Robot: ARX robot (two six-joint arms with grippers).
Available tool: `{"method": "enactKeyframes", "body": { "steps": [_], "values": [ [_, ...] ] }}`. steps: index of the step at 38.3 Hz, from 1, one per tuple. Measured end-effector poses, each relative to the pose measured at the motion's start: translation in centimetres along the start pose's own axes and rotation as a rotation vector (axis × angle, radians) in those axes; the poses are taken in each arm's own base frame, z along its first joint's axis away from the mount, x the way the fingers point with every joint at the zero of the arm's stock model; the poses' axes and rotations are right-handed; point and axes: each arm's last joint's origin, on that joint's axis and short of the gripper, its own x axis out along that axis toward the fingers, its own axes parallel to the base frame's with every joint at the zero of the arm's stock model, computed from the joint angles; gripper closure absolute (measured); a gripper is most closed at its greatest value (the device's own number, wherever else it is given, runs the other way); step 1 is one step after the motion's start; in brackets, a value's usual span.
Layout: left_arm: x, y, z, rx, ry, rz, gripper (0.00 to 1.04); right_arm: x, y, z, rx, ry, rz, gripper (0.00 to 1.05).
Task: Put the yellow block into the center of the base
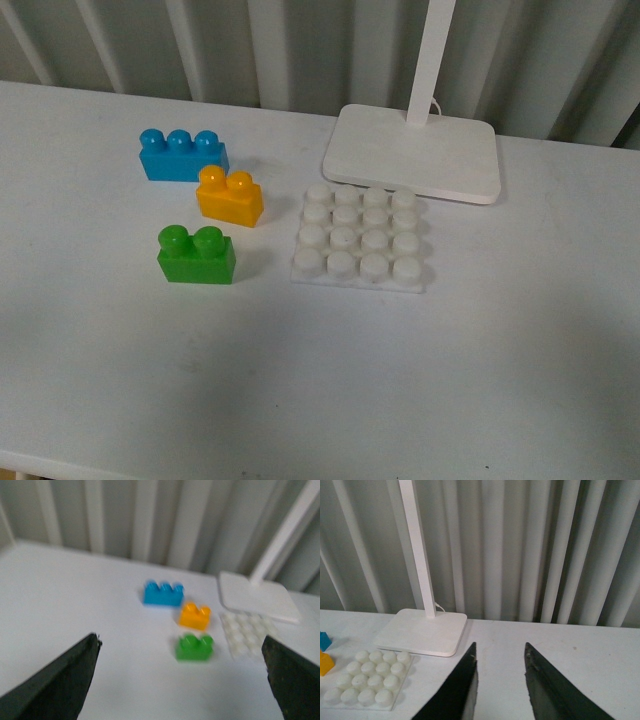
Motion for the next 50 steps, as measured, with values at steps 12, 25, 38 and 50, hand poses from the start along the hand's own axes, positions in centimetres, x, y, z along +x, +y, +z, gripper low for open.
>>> {"method": "enactKeyframes", "body": {
  "steps": [12,25,38,50],
  "values": [
    [6.9,-5.0,1.2,-0.174,0.341,-0.149,0.06,0.0,0.0,0.0,0.0,0.001,0.002,0.18],
    [16.4,-10.6,-0.3,-0.046,0.508,-0.218,0.06,0.0,0.0,0.0,0.0,0.001,0.002,0.09],
    [23.3,-12.9,-3.1,0.09,0.587,-0.182,0.06,0.0,0.0,0.0,0.0,0.001,0.002,0.09],
    [27.3,-11.2,-4.0,0.198,0.614,-0.117,0.06,0.0,0.0,0.0,0.0,0.001,0.002,0.09]
  ]
}}
